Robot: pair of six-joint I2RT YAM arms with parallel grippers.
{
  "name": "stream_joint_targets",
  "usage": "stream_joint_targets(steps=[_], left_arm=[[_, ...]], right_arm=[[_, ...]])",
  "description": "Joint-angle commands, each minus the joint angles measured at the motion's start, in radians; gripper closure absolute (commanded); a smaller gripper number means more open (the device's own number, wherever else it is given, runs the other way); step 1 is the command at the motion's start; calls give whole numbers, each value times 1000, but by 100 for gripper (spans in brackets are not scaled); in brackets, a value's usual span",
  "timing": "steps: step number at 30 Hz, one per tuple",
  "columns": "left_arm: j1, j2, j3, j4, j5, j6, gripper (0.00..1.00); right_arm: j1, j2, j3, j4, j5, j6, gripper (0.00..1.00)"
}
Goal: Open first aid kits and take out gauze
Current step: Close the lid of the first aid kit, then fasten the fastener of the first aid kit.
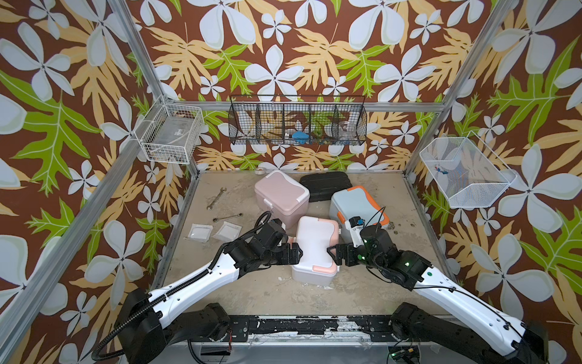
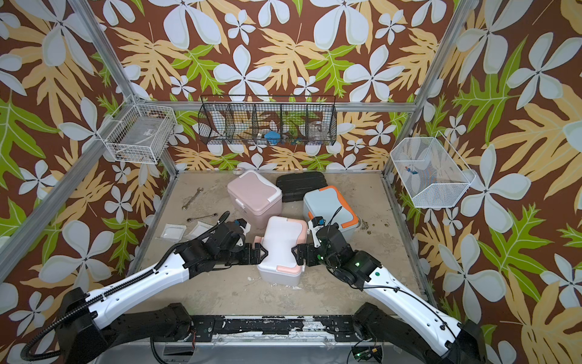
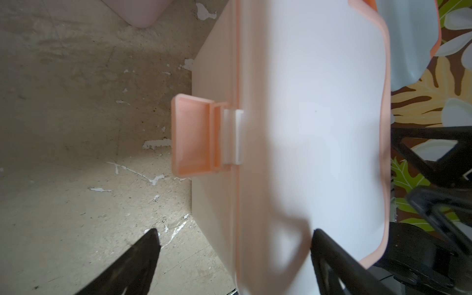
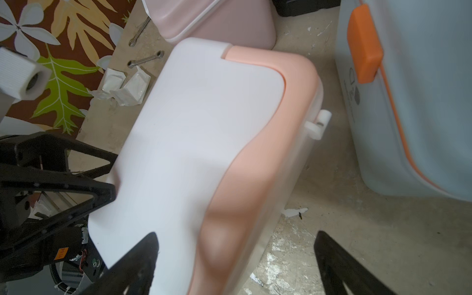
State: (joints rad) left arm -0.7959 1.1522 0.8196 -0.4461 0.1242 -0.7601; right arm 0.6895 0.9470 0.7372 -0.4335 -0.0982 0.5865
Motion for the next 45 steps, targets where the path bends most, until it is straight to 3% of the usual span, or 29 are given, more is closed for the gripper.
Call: stream_joint_targets(steps=[1, 7, 15, 18, 25, 32, 40, 45], left_arm=[[-21, 12, -34, 4, 49, -33, 8], [-95, 33, -53, 53, 42, -76, 9], [-103, 9, -66, 62, 25, -80, 8], [-79, 0, -41, -5, -41, -45, 7], [24, -27, -34, -5, -31, 27, 0], [94, -1, -50, 129, 72, 46, 0], [211, 53, -121, 370, 296, 5, 0], [231, 87, -178, 538, 414, -44, 0]], right_arm=[[0, 16, 5, 15, 2, -14, 6], [0, 31, 20, 4, 20, -44, 6], [1, 51, 34, 5, 11, -68, 6], [0, 57, 37, 7, 5, -69, 6], [0, 68, 27, 32, -27, -60, 6], [0, 90, 22, 29, -41, -67, 10], [0, 119, 16, 22, -62, -70, 20], [1, 127, 19, 21, -69, -74, 23]])
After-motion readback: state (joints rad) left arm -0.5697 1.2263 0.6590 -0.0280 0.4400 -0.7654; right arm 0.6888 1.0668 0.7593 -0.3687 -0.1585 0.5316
